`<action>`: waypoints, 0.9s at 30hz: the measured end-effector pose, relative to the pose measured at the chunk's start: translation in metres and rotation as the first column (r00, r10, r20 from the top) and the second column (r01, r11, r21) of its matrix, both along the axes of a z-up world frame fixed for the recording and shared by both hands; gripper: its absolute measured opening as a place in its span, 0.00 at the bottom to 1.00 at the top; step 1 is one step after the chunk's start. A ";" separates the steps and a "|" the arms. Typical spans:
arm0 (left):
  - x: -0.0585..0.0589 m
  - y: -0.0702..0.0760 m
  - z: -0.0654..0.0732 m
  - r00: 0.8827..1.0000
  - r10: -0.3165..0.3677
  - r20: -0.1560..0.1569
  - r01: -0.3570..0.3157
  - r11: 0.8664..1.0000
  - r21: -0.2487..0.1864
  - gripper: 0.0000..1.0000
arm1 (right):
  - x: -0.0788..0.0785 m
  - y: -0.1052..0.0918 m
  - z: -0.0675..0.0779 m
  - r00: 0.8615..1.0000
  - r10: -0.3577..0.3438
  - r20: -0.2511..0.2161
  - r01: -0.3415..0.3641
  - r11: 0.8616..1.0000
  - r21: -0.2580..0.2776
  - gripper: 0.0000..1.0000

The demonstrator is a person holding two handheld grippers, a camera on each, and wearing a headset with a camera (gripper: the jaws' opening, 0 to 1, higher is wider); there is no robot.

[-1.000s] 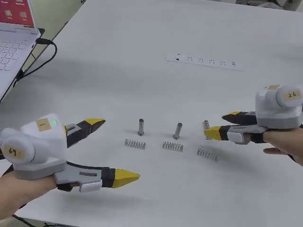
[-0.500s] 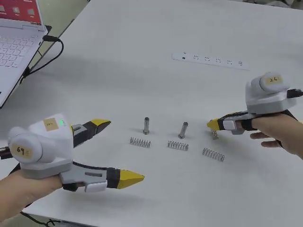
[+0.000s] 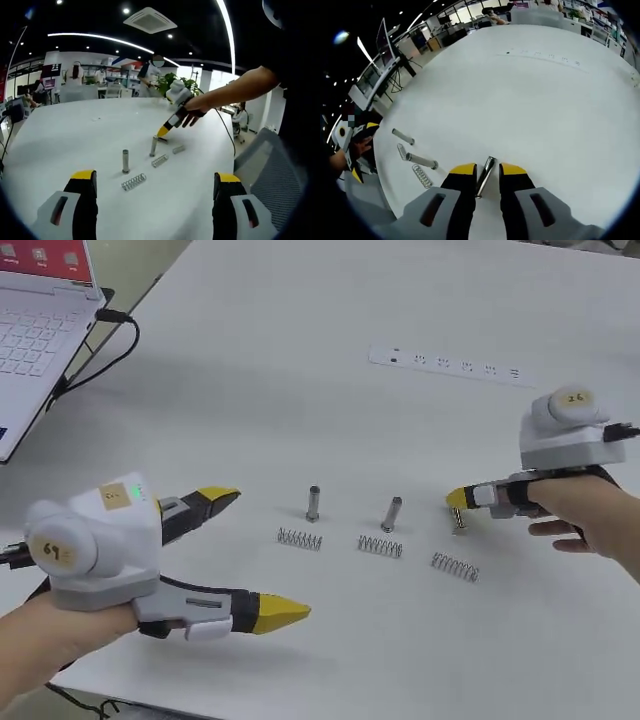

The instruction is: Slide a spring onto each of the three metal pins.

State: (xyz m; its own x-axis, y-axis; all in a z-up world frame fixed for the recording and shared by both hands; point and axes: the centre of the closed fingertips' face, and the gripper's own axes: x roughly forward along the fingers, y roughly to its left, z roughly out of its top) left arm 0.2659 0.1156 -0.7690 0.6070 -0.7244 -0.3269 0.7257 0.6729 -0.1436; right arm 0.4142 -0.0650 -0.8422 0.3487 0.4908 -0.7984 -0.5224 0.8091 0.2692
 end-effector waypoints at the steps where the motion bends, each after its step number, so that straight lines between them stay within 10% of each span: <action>1: 0.000 0.000 0.000 1.000 -0.002 0.000 0.002 1.000 0.001 0.94 | 0.000 0.001 -0.001 1.000 0.001 0.000 -0.001 1.000 -0.004 0.16; 27: 0.003 -0.004 -0.004 0.999 -0.042 0.021 0.041 0.998 0.038 0.98 | -0.009 0.002 -0.001 0.997 -0.060 -0.055 0.056 0.996 -0.063 0.06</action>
State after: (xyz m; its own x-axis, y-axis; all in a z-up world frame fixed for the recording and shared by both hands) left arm 0.2685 0.1113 -0.7728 0.5837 -0.7368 -0.3412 0.7559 0.6466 -0.1030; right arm 0.4053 -0.0632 -0.8427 0.3281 0.4208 -0.8458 -0.4593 0.8534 0.2464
